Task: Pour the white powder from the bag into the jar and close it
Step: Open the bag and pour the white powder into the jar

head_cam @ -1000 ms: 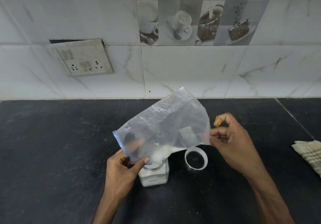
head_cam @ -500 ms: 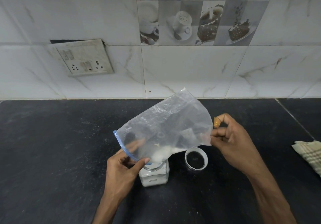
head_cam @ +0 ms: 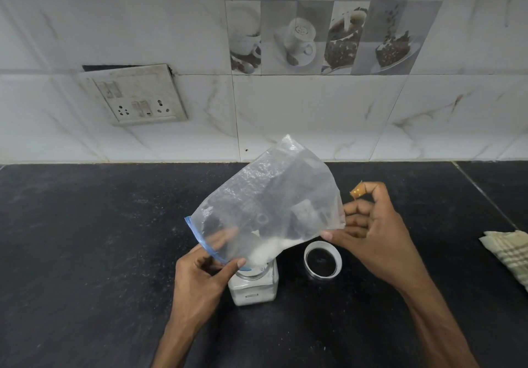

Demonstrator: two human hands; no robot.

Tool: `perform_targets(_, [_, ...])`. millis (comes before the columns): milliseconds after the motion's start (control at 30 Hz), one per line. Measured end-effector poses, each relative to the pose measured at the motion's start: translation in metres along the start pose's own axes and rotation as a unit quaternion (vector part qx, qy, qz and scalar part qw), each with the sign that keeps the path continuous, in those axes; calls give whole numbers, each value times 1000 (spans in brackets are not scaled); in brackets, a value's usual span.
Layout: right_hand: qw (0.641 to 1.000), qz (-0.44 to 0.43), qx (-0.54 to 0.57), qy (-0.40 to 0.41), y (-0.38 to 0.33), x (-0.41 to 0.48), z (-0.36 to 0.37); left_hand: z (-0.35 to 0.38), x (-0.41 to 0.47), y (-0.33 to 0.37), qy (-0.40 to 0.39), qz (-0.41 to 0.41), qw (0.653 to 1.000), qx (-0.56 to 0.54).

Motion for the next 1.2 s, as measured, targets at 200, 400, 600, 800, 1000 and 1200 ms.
perform_targets(200, [999,-12,-9,40,-1,2,-1,1,-1,3,-4,0,1000,8])
perform_targets(400, [995,-3,0,95,-6,-1,-2,1,-2,4,0,1,1000,12])
perform_targets(600, [998,-15,18,63,-7,-1,2,1,-1,5,-1,7,1000,12])
perform_targets(800, [993,-10,28,110,-5,-1,2,0,-2,3,2,-2,1000,7])
perform_targets(1000, [996,-22,33,84,-5,0,6,1,-1,3,5,1,1000,3])
perform_targets(1200, [991,-19,69,114,-6,0,7,1,-3,5,3,-16,1000,3])
Point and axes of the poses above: each hand's wrist, its own x-axis towards the middle knuckle, its own z-axis out of the palm, y = z × x, the point moved 2 cm from there along x, towards the middle knuckle, and after that the axes turned 5 degrees about y, right-handed, at the moved point
